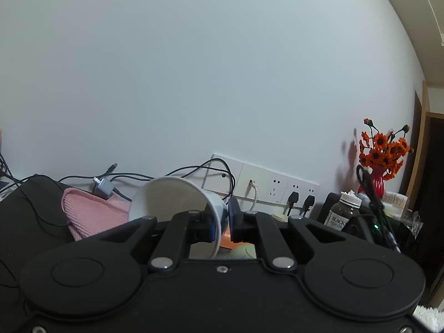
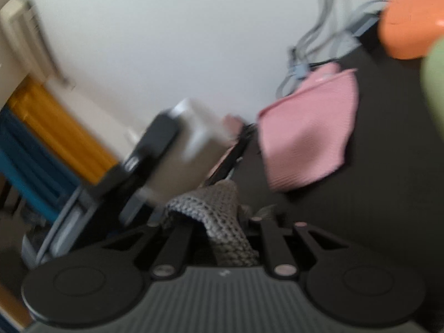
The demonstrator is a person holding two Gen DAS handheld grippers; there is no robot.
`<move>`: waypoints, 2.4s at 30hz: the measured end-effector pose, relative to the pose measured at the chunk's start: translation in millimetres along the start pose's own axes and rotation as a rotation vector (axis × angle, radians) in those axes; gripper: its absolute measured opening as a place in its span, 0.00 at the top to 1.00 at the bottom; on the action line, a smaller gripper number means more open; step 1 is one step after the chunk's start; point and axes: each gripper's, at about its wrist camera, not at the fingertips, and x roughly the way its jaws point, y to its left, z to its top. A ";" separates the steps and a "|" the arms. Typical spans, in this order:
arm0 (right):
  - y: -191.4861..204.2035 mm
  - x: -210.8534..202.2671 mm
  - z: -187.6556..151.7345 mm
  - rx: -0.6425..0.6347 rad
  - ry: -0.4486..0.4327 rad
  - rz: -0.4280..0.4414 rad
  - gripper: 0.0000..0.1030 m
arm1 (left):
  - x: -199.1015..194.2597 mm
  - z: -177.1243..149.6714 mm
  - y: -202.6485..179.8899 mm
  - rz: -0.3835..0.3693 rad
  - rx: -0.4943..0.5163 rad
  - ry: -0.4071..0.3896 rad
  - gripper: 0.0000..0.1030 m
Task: Clean container
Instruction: 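Bring the grey towel in the right tool back to the cup while the left tool holds it, then wipe the cup outside with the grey towel in the right tool while the left tool holds it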
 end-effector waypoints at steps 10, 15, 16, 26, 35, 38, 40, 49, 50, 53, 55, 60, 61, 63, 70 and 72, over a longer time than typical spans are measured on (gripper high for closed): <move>-26.1 -42.9 11.6 0.207 -0.249 0.098 0.89 | 5.3 -7.8 -6.0 -0.008 0.034 0.037 0.91; -11.2 -48.8 10.9 0.158 -0.247 0.129 0.89 | 7.8 -7.6 -0.2 0.016 0.023 0.046 0.91; -10.8 -47.4 12.0 0.150 -0.249 0.131 0.89 | 8.3 -7.4 0.2 0.020 0.022 0.048 0.91; -7.0 -45.5 15.6 0.123 -0.257 0.204 0.90 | 22.0 -13.3 3.6 0.104 0.050 0.120 0.90; -3.7 -64.2 14.8 0.109 -0.393 0.121 0.89 | 19.0 -15.4 -6.6 0.037 0.078 0.121 0.90; -18.3 -69.9 17.7 0.203 -0.416 0.126 0.89 | 17.3 -17.3 -13.3 -0.017 0.096 0.126 0.90; -23.7 -69.4 18.8 0.237 -0.405 0.126 0.89 | 15.5 -18.9 -18.4 -0.042 0.109 0.131 0.90; -14.7 -53.1 15.4 0.185 -0.282 0.180 0.89 | 22.4 -21.7 -16.0 0.023 0.128 0.143 0.89; -14.4 -53.0 15.4 0.185 -0.278 0.190 0.89 | 24.0 -21.8 -14.5 0.040 0.127 0.148 0.89; -13.5 -50.9 14.6 0.187 -0.260 0.226 0.89 | 27.4 -21.2 -5.4 0.065 0.103 0.163 0.89; -10.0 -49.8 13.7 0.168 -0.248 0.243 0.89 | 28.9 -20.4 -1.7 0.088 0.093 0.164 0.89; -0.4 -53.4 11.7 0.120 -0.265 0.311 0.90 | 27.6 -16.0 4.8 0.120 0.068 0.147 0.89; 0.7 -56.5 11.1 0.111 -0.291 0.301 0.90 | 26.3 -15.0 5.4 0.113 0.062 0.142 0.89; 0.7 -63.8 10.8 0.107 -0.347 0.258 0.90 | 23.3 -12.9 3.2 0.086 0.058 0.124 0.90; -25.7 -71.2 11.6 0.282 -0.428 0.151 0.89 | 6.5 -9.2 -7.9 0.016 0.091 0.026 0.88; -28.1 -64.0 11.3 0.296 -0.386 0.163 0.89 | 7.6 -9.0 -7.0 0.027 0.091 0.029 0.89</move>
